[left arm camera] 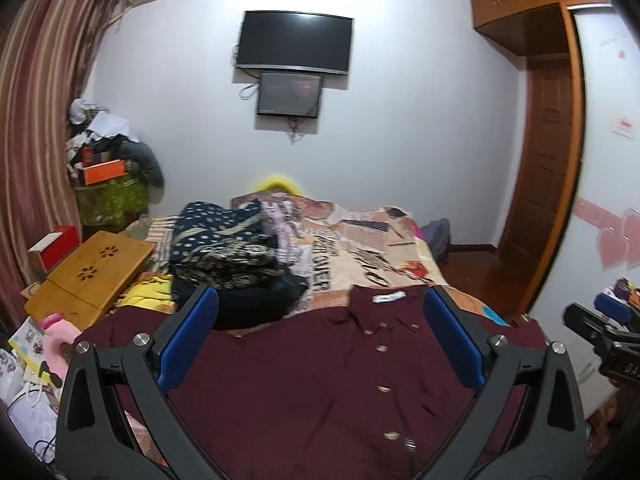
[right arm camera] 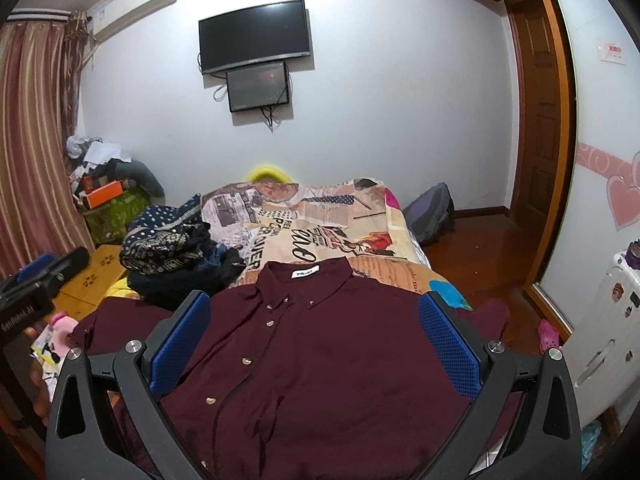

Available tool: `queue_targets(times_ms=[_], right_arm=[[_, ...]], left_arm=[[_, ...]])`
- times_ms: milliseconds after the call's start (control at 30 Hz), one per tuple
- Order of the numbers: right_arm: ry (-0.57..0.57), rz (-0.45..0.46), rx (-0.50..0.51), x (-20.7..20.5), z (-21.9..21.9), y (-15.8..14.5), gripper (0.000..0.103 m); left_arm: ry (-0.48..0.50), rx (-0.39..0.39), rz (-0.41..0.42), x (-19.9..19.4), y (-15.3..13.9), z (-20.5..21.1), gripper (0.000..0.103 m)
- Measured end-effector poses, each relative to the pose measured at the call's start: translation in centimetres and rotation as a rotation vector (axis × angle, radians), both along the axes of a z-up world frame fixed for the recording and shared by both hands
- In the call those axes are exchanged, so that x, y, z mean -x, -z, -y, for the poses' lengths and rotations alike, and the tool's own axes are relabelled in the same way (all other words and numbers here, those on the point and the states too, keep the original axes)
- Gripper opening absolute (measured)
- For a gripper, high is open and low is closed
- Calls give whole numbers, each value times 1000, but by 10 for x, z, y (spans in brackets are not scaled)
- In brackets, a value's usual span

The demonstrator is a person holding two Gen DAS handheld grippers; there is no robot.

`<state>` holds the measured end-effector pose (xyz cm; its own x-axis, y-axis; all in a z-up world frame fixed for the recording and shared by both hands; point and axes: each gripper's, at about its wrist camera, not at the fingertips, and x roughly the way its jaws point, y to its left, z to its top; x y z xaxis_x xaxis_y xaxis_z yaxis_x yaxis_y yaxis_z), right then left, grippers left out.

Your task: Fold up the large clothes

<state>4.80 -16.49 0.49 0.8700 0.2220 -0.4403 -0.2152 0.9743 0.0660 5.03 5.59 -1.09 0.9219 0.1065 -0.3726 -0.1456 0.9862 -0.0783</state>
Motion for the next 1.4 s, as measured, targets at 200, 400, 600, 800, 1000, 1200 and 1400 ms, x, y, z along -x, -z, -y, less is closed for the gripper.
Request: queue_targets(times_ms=[200, 400, 600, 800, 1000, 1200, 1400], right_arm=[[5, -35, 27, -22, -7, 6, 103], [-4, -76, 68, -47, -21, 18, 103], [16, -129, 125, -74, -35, 33, 103], [7, -200, 152, -100, -49, 52, 103], [-14, -272, 149, -117, -62, 68, 103], [-12, -322, 167, -131, -69, 79, 103], [-22, -339, 170, -135, -76, 82, 103]], left_arm=[[-156, -14, -34, -15, 9, -55, 103], [-334, 29, -54, -24, 32, -133, 103], [-482, 162, -160, -17, 77, -222, 103], [-627, 430, -336, -1, 161, -309, 101], [-660, 698, -429, 7, 241, -360, 86], [-623, 855, -447, 7, 287, -375, 64], [-606, 803, -460, -5, 290, -370, 34]])
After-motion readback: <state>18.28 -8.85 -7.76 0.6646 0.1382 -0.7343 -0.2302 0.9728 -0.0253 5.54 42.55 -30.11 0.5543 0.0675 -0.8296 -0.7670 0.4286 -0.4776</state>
